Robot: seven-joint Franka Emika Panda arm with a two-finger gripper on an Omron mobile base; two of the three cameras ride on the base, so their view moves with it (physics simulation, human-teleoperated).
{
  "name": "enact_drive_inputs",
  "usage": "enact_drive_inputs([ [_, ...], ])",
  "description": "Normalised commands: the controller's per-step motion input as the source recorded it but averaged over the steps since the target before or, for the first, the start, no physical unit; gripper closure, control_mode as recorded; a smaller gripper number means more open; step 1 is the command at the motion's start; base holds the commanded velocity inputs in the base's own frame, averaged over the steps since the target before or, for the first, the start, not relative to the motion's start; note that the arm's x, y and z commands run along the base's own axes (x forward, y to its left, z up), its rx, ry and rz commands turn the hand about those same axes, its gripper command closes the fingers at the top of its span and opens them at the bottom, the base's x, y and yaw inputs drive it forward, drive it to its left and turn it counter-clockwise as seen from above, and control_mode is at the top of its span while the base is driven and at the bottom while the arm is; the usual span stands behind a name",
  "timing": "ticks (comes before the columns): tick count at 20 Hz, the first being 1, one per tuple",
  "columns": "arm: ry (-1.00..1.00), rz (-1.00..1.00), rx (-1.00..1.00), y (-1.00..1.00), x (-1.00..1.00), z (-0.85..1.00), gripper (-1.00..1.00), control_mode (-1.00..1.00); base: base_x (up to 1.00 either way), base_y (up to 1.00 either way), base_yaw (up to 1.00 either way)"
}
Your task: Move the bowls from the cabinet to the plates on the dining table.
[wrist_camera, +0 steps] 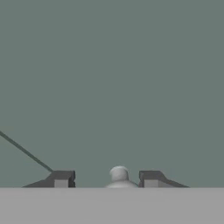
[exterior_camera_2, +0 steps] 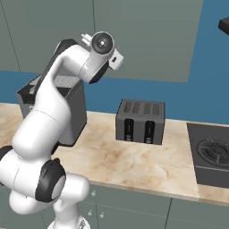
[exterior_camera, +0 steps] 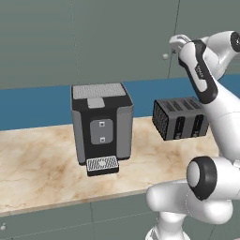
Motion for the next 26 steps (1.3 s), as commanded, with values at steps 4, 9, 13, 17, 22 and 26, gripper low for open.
enact_drive_inputs([
  [4, -0.01, 0.00, 0.04, 0.00, 0.19, -0.12, 1.00, -1.00, 0.00, 0.00, 0.00],
  [9, 0.00, 0.00, 0.03, 0.00, 0.20, -0.11, 1.00, -1.00, 0.00, 0.00, 0.00],
  [13, 0.00, 0.00, 0.00, -0.01, 0.02, -0.04, 1.00, -1.00, 0.00, 0.00, 0.00],
  [17, 0.00, 0.00, 0.00, -0.12, 0.00, -0.03, 1.00, -1.00, 0.00, 0.00, 0.00],
  [22, 0.00, 0.01, 0.00, -0.18, 0.00, -0.03, 1.00, -1.00, 0.00, 0.00, 0.00],
  [26, 0.01, 0.02, 0.00, -0.24, 0.00, 0.00, 1.00, -1.00, 0.00, 0.00, 0.00],
])
